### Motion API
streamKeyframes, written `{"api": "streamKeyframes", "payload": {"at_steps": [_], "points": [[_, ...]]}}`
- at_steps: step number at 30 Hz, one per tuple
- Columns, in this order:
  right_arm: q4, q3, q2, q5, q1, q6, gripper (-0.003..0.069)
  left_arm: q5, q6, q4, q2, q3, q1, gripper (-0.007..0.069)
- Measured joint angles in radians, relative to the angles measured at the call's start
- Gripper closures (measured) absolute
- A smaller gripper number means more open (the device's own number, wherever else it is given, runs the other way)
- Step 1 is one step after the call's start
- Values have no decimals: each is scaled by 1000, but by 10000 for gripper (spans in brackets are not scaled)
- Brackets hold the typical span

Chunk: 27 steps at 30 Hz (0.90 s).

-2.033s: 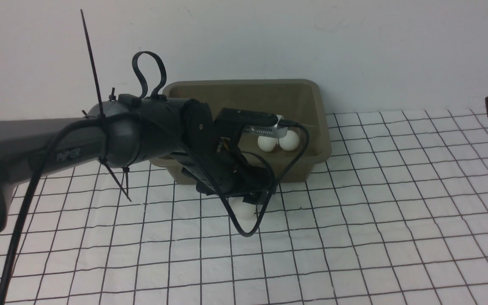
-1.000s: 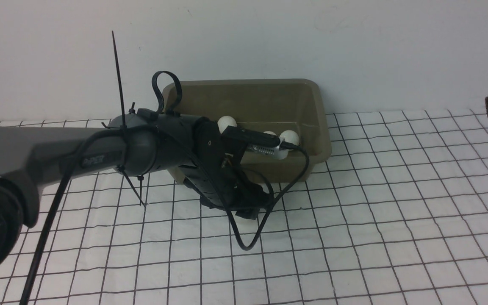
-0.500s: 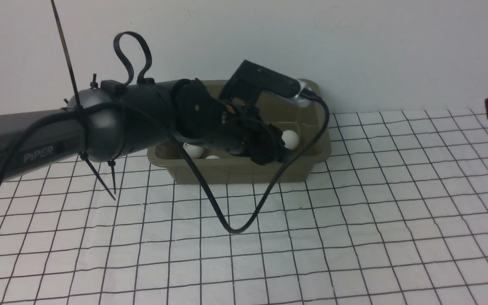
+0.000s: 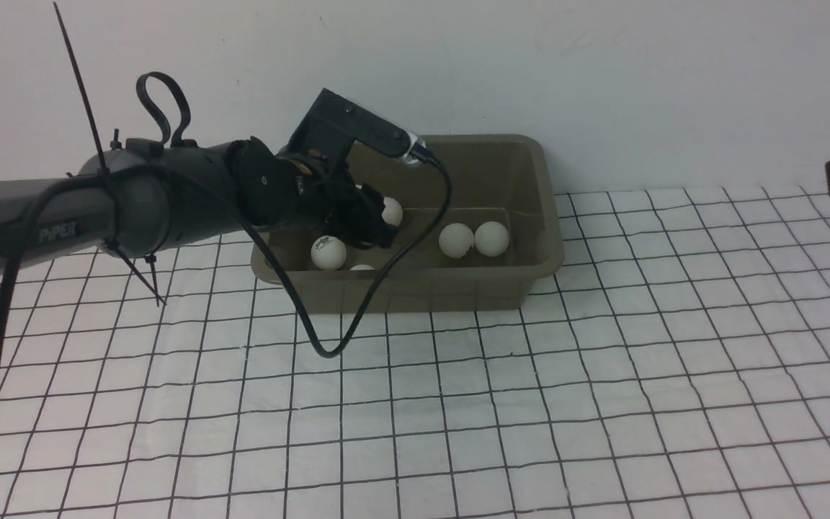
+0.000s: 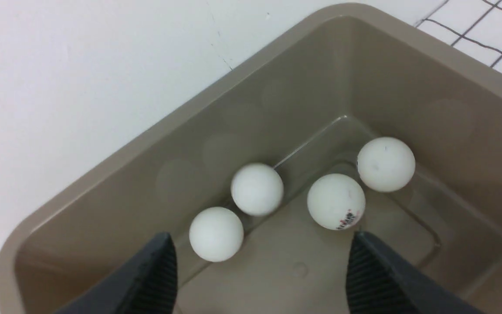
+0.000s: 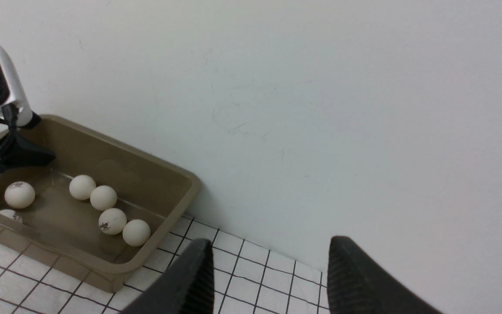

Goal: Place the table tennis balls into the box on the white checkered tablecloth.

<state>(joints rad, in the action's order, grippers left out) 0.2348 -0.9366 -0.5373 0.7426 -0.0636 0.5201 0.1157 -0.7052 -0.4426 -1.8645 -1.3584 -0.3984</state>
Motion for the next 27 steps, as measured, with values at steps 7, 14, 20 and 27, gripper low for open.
{"api": "streamKeyframes", "payload": {"at_steps": [7,14,20,27], "points": [[-45,372,235,-149,-3,0,324,13,0,-46,0,0,0,178],[-45,513,405,-164,-9,0,324,37,0,-74,11,0,0,178],[-45,581,495,-165,-9,0,324,52,0,-76,48,0,0,178],[-45,621,531,-165,-9,0,324,73,1,-106,94,0,-1,178]]}}
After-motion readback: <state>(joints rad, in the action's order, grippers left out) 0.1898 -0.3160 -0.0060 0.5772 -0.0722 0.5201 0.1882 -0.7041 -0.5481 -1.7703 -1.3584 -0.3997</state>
